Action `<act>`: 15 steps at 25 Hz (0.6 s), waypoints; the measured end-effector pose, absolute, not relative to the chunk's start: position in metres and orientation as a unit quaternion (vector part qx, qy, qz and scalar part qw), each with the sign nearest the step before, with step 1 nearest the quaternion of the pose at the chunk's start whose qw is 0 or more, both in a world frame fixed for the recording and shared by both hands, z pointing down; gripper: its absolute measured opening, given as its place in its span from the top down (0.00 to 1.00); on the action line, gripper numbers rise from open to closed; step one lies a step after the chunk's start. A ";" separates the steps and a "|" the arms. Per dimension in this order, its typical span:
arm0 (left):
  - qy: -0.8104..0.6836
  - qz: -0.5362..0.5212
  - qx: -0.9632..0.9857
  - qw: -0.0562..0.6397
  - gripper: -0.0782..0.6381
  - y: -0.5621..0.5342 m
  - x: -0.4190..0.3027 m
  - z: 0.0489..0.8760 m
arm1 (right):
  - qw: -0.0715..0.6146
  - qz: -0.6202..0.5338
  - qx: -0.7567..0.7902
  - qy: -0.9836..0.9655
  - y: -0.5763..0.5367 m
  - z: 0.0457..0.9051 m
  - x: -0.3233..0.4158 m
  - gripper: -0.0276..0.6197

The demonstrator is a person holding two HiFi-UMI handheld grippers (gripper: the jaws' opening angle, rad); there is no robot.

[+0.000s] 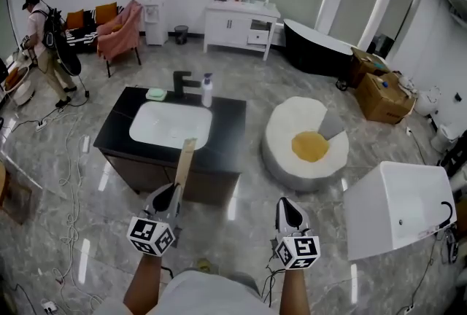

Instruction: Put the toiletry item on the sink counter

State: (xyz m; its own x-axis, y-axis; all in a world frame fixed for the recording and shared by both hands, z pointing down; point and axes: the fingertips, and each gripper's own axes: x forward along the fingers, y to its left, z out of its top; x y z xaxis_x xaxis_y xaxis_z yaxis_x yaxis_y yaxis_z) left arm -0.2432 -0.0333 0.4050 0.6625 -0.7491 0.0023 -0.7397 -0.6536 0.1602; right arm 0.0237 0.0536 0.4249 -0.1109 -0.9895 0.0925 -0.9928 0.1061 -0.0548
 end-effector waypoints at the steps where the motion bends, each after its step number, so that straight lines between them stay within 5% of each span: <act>1: -0.408 -0.031 0.909 0.073 0.88 -0.038 -0.244 0.406 | 0.018 0.052 0.669 -0.741 0.050 0.426 0.024 0.95; 15: -0.382 -0.025 0.920 0.085 0.88 -0.097 -0.219 0.417 | 0.010 0.061 0.686 -0.725 0.001 0.428 0.045 0.95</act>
State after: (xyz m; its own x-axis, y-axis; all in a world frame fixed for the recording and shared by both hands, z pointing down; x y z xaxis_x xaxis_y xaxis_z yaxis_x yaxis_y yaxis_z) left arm -0.2192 -0.0967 0.4169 0.7063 -0.7076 0.0198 -0.6993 -0.6931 0.1750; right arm 0.0454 0.0013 0.4278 -0.0573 -0.9935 0.0980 -0.9959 0.0500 -0.0754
